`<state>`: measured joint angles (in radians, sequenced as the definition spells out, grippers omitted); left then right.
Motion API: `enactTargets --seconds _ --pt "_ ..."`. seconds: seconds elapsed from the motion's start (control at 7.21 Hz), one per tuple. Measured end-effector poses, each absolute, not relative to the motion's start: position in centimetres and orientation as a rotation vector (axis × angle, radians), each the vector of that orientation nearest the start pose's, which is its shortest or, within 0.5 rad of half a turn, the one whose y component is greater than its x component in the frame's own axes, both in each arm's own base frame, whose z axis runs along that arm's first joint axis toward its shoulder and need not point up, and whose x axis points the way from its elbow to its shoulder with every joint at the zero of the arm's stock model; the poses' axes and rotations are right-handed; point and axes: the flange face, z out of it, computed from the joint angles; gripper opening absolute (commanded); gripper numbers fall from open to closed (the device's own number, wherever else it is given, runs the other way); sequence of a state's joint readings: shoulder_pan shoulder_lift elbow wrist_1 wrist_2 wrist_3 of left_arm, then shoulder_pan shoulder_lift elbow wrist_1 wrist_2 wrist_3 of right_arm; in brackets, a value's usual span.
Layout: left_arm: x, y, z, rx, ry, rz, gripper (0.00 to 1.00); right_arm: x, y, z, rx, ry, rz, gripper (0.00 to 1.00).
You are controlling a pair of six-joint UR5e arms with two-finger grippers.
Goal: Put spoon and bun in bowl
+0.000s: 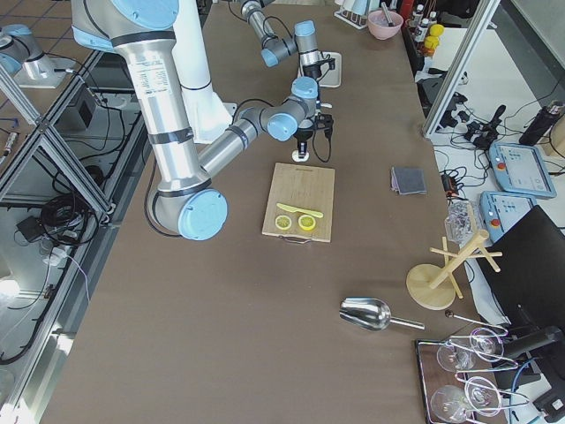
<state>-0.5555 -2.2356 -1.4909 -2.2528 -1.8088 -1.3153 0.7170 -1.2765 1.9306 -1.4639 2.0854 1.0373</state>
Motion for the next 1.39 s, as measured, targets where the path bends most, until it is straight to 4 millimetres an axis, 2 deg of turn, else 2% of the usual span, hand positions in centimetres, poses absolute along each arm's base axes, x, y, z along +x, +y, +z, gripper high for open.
enactTargets --seconds 0.28,0.42,0.55,0.69,0.97,1.11,1.39 --pt "55.1 -47.3 21.1 0.328 1.238 -0.13 0.98 -37.0 -43.3 30.6 0.041 -0.911 -0.004 0.0" --pt "54.5 -48.0 21.1 0.339 1.228 -0.139 0.98 -37.3 -43.3 29.3 0.041 -0.928 0.011 0.0" --pt "52.7 -49.5 21.2 0.345 1.207 -0.131 0.98 -38.0 -43.1 27.8 0.042 -0.947 0.019 0.0" --pt "49.9 -51.1 22.2 0.349 1.168 -0.087 0.98 -39.1 -42.8 26.0 0.046 -0.965 0.021 0.0" --pt "42.8 -52.3 25.1 0.407 1.014 0.063 0.98 -42.0 -42.5 22.3 0.075 -0.973 0.009 0.0" --pt "38.6 -52.7 25.8 0.441 0.905 0.157 0.98 -43.9 -43.0 20.5 0.092 -0.973 0.005 0.0" --pt "30.1 -54.0 29.6 0.499 0.727 0.32 0.98 -48.4 -44.7 17.6 0.108 -0.962 0.015 0.0"
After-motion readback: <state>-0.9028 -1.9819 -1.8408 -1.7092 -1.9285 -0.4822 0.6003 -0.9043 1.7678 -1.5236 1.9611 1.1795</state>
